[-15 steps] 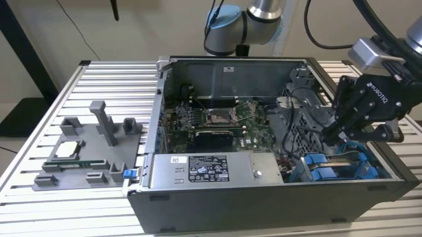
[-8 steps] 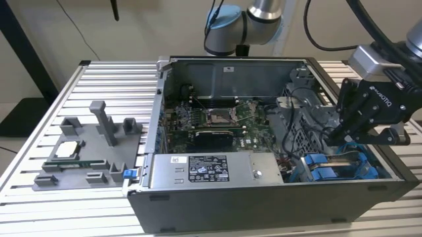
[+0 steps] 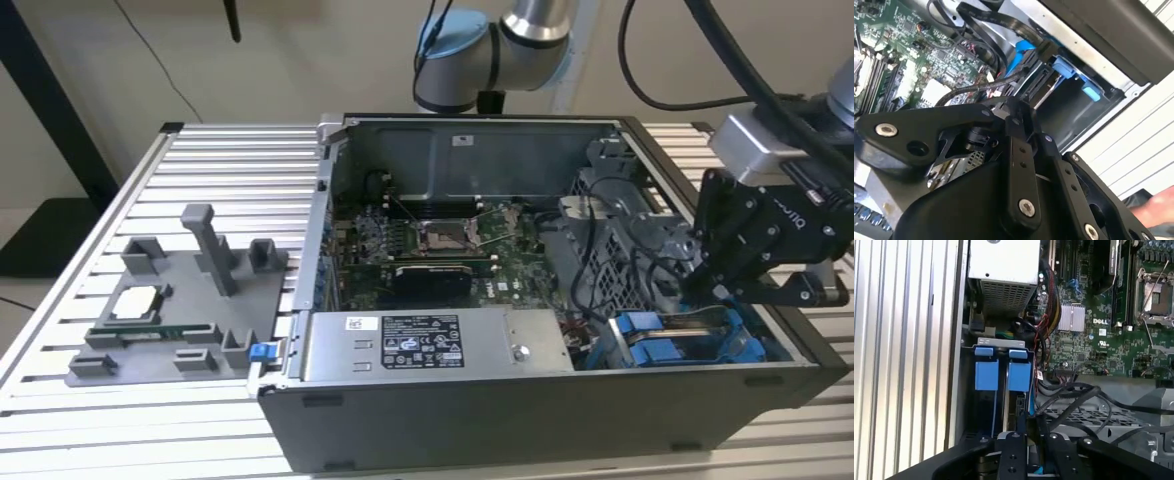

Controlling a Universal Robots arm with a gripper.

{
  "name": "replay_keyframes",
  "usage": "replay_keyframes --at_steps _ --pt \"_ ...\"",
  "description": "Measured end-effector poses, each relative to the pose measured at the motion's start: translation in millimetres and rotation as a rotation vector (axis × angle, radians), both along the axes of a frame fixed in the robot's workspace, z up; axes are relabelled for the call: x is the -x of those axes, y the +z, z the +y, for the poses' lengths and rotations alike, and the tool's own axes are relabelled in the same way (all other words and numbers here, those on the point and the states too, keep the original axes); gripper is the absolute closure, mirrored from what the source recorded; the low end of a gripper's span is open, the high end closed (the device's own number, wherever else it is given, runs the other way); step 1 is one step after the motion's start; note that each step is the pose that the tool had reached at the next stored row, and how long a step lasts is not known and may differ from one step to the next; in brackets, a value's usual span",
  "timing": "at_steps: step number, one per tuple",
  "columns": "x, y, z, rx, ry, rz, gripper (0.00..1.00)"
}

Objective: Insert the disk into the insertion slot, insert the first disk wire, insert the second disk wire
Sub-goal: 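Insert the first disk wire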

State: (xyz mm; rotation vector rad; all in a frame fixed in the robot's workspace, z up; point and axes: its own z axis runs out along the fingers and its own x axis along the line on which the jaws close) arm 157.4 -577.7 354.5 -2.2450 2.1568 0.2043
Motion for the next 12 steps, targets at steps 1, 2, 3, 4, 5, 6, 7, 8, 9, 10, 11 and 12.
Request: replay_keyframes --at_steps 1,2,3,4,5,6,7,8,9,10,11,12 --pt "-1.4 -1.5 0.0 0.0001 -0.001 -0.0005 1.00" --pt "-2.7 -3.0 0.0 0.0002 -0.002 -0.0006 1.00" --pt "-4.2 -4.9 0.0 0.0002 -0.003 -0.0007 1.00" --pt "-6.1 -6.2 0.0 0.0005 -0.004 -0.0008 1.00" --pt "-9.3 -7.2 -0.1 0.0009 -0.005 -0.0008 1.00" --pt "-11.4 -8.1 0.0 0.0013 -0.010 -0.0007 1.00" --pt "-12.8 -8.6 0.1 0.0019 -0.016 -0.0007 1.00" --pt "-13.6 -9.1 0.2 0.0021 -0.024 -0.0007 1.00" --pt "-13.7 -9.4 0.2 0.0024 -0.035 -0.0007 1.00" --pt "-13.7 -9.7 0.2 0.0026 -0.048 -0.0007 1.00" --pt "-13.8 -10.4 0.2 0.0025 -0.063 -0.0007 1.00" --pt "-13.8 -10.8 0.2 0.0027 -0.075 -0.0007 1.00"
